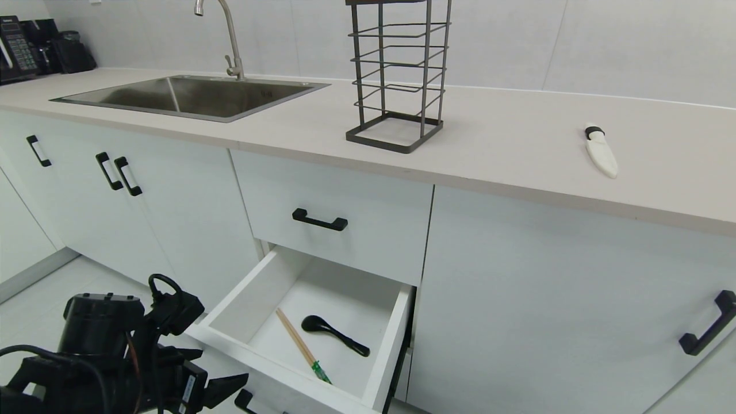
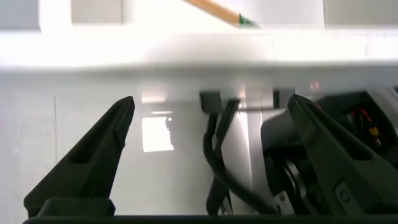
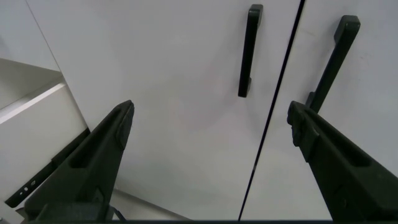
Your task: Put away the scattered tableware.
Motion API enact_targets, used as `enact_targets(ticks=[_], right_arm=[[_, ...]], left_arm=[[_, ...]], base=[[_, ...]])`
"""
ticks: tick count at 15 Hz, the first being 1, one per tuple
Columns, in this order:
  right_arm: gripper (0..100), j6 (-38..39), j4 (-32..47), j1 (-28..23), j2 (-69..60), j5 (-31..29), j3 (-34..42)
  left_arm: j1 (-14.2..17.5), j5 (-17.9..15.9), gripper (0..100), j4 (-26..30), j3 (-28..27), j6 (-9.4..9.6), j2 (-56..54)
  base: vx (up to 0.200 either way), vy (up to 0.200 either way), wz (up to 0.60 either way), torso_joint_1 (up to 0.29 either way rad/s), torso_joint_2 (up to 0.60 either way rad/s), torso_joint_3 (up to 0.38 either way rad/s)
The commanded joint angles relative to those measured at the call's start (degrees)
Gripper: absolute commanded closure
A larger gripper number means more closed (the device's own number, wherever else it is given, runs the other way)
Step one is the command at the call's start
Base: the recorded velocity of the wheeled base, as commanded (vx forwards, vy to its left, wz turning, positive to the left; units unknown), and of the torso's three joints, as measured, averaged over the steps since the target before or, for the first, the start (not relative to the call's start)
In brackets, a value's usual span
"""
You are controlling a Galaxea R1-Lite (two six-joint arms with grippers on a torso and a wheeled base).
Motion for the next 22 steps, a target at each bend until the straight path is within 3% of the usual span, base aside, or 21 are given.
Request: enact_targets(ticks=[1,8,13,22], right_arm=[[0,-0.02,0.02,0.04,0.13,0.11,0.02],[0,-0.02,0.02,0.04,0.13,0.02,0.02],[0,-0.02,0.02,0.04,0.13,0.02,-0.07],[0,-0.02,0.02,0.04,0.13,0.02,0.02]], left_arm=[[0.07,-0.06,0,-1.5,-0.7,-0.06,2.16],[-0.1,-0.85,0,-5.19,-6.5,0.12,7.96],[-0.1,-3.31,0,-15.74,-7.74,-0.06,14.9],[-0.01,-3.4,0,-17.15,-18.37,-0.14,22.9]], base=[[0.0,0.0,0.0,0.0,0.0,0.0],[0.0,0.0,0.0,0.0,0.0,0.0],[0.0,0.0,0.0,0.0,0.0,0.0],[0.0,0.0,0.0,0.0,0.0,0.0]])
